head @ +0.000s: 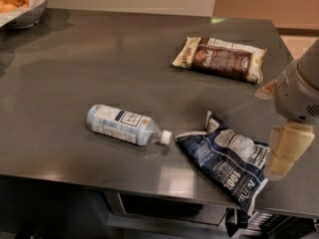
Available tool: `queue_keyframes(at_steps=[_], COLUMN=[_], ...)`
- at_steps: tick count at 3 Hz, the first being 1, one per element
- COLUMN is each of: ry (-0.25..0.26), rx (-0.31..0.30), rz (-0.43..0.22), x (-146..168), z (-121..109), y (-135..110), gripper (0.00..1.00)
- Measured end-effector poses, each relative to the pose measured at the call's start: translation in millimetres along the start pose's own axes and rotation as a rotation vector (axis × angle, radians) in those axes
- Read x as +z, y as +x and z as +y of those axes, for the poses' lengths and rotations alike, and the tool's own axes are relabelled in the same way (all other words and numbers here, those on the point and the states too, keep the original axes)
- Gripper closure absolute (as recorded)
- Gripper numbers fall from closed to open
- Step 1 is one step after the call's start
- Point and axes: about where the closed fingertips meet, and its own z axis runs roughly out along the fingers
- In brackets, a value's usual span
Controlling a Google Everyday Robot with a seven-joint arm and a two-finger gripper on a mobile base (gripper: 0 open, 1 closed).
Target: Move blue chip bag near brown chip bag
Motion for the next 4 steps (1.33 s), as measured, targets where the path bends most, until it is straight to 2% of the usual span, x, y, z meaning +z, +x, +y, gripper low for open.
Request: queue_keyframes(at_steps=[2,3,4], ry=[-0.001,-0.009,-0.014], rx=[0.017,0.027,0.032], rz=[-0.043,-0.052,-0.056], x=[47.9,57.3,59.6], z=[13.8,15.0,15.6], y=[16.3,19.7,21.0], gripper=[0.00,0.18,0.41])
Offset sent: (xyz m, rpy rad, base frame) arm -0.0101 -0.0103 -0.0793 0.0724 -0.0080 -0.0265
